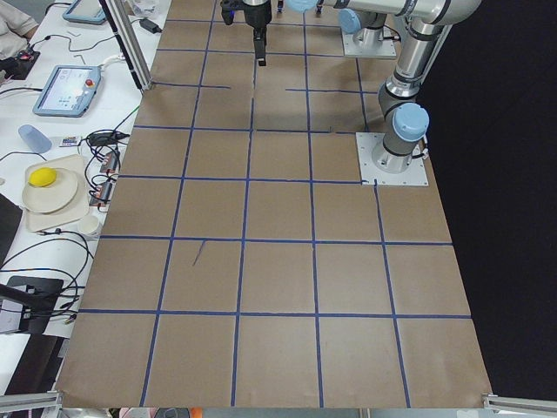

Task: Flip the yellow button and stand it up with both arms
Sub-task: 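Open the right gripper and lift it off the standing button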

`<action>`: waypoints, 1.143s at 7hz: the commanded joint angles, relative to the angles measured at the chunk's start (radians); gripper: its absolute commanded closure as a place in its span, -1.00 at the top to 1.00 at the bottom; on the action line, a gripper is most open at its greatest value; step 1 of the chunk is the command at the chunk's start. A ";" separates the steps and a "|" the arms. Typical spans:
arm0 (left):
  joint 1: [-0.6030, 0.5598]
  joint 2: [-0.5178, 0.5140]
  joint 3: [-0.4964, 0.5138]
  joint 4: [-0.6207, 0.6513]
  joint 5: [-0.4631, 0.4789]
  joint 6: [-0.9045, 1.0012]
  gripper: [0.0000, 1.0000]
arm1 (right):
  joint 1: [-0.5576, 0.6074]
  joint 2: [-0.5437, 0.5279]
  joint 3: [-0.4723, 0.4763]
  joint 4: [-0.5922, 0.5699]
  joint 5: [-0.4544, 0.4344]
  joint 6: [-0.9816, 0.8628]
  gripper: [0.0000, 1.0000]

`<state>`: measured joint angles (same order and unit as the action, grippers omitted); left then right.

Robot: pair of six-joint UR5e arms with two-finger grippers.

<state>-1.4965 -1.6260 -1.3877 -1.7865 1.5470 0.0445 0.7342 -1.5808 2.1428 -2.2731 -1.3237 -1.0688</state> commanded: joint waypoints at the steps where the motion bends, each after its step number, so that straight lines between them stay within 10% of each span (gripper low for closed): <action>1: 0.001 -0.006 0.004 0.002 -0.002 -0.060 0.99 | 0.095 -0.019 -0.150 0.209 -0.067 0.224 0.99; 6: -0.019 -0.003 -0.016 0.016 0.001 -0.048 0.99 | 0.477 -0.102 -0.452 0.760 -0.118 0.789 1.00; 8: -0.045 0.000 -0.022 0.015 0.004 -0.019 0.99 | 0.659 -0.140 -0.485 0.802 -0.202 0.955 1.00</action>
<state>-1.5285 -1.6273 -1.4056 -1.7715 1.5492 0.0083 1.2799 -1.6934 1.6831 -1.5066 -1.4698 -0.2101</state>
